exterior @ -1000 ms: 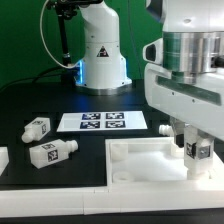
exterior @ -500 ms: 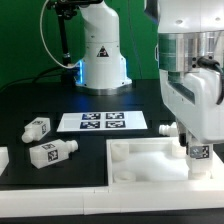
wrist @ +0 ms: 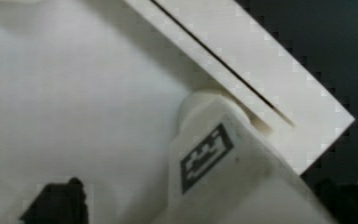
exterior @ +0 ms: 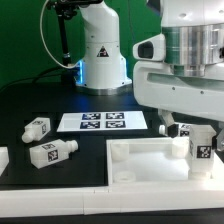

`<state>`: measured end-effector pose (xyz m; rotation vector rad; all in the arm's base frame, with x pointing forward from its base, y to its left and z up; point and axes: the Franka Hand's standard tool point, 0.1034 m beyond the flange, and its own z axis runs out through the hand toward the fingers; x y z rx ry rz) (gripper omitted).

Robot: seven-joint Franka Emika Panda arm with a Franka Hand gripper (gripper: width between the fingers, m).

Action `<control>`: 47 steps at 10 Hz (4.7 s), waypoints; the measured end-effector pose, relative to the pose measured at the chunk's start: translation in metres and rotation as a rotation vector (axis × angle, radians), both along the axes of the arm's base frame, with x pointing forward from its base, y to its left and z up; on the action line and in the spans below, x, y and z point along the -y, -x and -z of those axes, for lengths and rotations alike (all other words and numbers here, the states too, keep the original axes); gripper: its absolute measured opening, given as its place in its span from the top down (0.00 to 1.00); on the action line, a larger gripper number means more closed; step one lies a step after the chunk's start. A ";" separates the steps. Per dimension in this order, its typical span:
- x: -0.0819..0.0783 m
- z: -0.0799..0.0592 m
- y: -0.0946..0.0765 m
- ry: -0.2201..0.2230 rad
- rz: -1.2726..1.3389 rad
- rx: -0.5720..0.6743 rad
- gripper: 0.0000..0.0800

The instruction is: Assemble one leg

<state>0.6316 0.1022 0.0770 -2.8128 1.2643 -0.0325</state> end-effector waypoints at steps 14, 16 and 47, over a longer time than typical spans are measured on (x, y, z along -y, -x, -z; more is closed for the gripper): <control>-0.019 0.004 -0.006 -0.003 0.327 0.015 0.64; -0.014 0.003 -0.010 -0.088 0.648 -0.016 0.64; -0.013 0.009 -0.010 -0.133 0.743 0.106 0.26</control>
Offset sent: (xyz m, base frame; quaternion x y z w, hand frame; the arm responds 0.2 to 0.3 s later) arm 0.0159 0.0501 -0.0001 0.0329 -0.0458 -0.4430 0.8947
